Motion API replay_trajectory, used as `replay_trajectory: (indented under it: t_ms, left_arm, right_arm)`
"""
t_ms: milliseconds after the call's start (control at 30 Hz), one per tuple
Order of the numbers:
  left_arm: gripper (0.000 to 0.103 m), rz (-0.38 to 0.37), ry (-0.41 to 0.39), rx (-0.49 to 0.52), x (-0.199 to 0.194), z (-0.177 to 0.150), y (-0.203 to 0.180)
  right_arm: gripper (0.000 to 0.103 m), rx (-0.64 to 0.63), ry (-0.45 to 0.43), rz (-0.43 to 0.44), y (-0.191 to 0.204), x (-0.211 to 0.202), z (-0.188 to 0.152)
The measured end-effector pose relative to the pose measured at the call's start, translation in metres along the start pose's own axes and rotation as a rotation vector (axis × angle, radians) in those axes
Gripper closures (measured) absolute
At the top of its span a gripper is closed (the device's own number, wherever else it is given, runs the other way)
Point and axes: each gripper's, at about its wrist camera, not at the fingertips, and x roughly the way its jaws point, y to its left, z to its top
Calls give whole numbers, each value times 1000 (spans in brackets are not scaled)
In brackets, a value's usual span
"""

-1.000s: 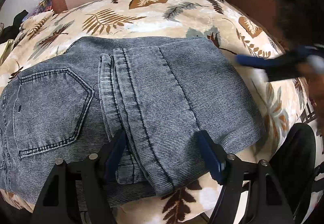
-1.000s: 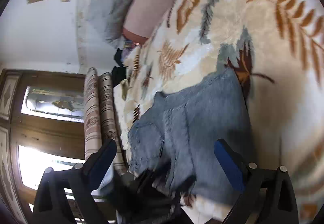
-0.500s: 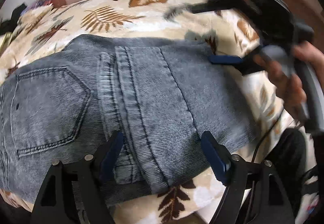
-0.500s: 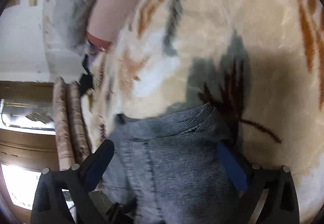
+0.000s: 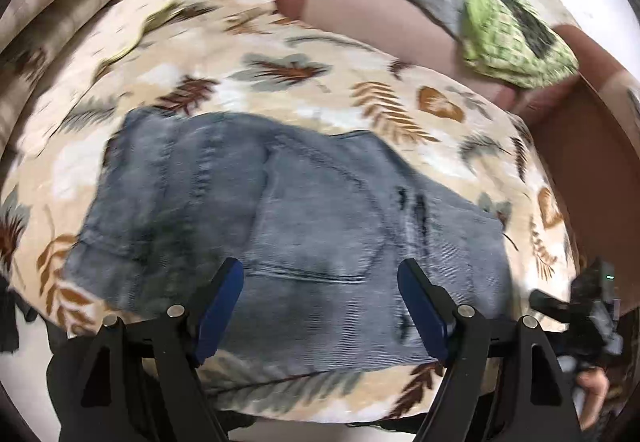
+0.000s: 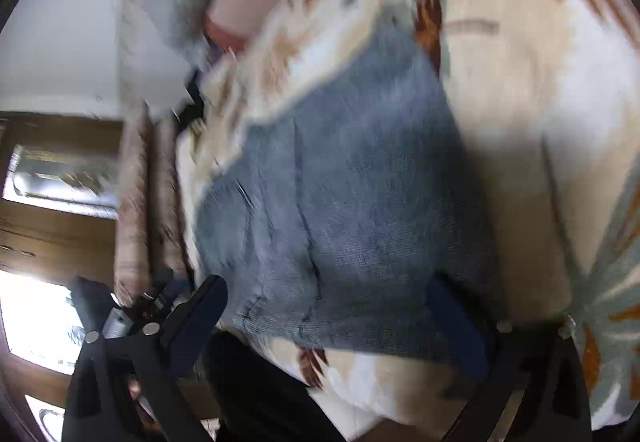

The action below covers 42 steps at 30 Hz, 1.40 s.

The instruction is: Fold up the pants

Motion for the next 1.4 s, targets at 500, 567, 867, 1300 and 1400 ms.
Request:
replay_trajectory:
  t_ms: [500, 567, 867, 1300, 1400]
  left_arm:
    - [23, 28, -5, -28, 6, 5, 24]
    - [23, 34, -1, -27, 8, 5, 25]
    - [23, 61, 1, -27, 7, 7, 27]
    - [23, 128, -65, -259, -15, 9, 96]
    - [23, 150, -44, -340, -11, 6, 122]
  right_arm:
    - [1, -158, -22, -49, 40, -8, -8]
    - [1, -181, -10, -83, 32, 5, -11]
    - [0, -146, -9, -39, 24, -6, -12]
    - [1, -259, -16, -68, 54, -15, 5]
    - [1, -283, -11, -78, 74, -11, 15]
